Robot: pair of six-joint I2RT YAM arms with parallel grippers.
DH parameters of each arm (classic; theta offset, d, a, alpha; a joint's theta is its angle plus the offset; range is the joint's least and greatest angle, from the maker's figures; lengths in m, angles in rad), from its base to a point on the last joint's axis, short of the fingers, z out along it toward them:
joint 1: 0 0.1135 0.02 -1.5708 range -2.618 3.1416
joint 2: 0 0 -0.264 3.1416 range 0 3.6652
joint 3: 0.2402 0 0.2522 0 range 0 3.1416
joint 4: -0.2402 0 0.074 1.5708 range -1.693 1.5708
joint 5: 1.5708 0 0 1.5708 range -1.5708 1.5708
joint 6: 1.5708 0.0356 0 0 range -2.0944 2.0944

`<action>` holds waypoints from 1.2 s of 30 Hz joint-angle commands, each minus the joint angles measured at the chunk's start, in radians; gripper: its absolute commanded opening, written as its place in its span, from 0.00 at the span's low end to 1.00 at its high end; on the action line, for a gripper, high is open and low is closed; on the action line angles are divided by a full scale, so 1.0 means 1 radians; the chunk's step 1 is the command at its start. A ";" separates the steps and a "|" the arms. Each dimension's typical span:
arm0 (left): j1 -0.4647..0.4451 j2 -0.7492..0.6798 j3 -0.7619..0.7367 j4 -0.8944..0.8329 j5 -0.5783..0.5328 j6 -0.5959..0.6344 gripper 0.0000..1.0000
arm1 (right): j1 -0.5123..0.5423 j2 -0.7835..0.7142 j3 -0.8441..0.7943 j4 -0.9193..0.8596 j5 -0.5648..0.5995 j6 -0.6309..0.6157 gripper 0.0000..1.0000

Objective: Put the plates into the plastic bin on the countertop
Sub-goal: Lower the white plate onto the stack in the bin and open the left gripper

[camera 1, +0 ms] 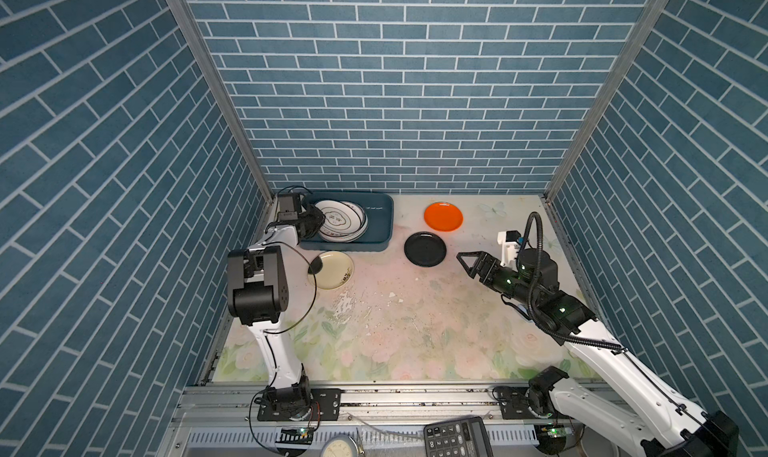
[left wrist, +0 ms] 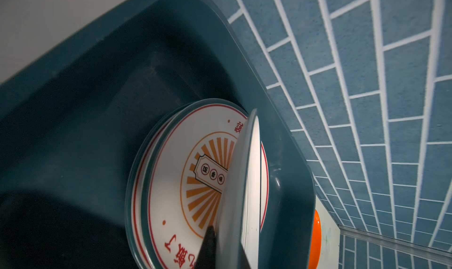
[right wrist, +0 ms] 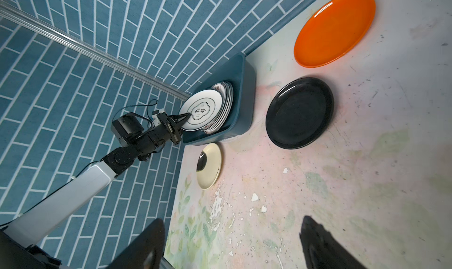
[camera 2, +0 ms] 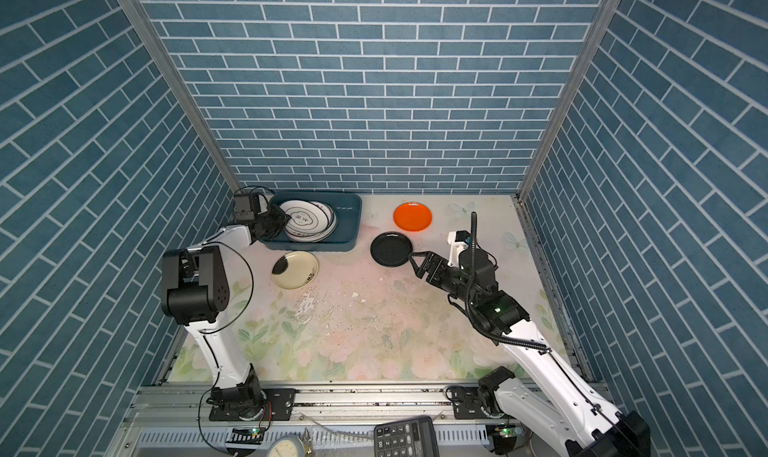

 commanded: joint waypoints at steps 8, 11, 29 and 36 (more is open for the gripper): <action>0.004 0.032 0.087 -0.095 -0.013 0.103 0.70 | -0.005 0.032 0.019 -0.071 0.029 -0.073 0.87; -0.003 0.026 0.111 -0.139 -0.013 0.154 0.84 | -0.005 0.042 0.019 -0.068 0.026 -0.071 0.87; -0.062 -0.263 0.075 -0.378 -0.277 0.340 0.99 | -0.010 0.231 0.136 -0.142 0.055 -0.201 0.87; -0.063 -0.557 -0.128 -0.374 -0.318 0.364 1.00 | -0.015 0.368 0.211 -0.075 0.036 -0.215 0.88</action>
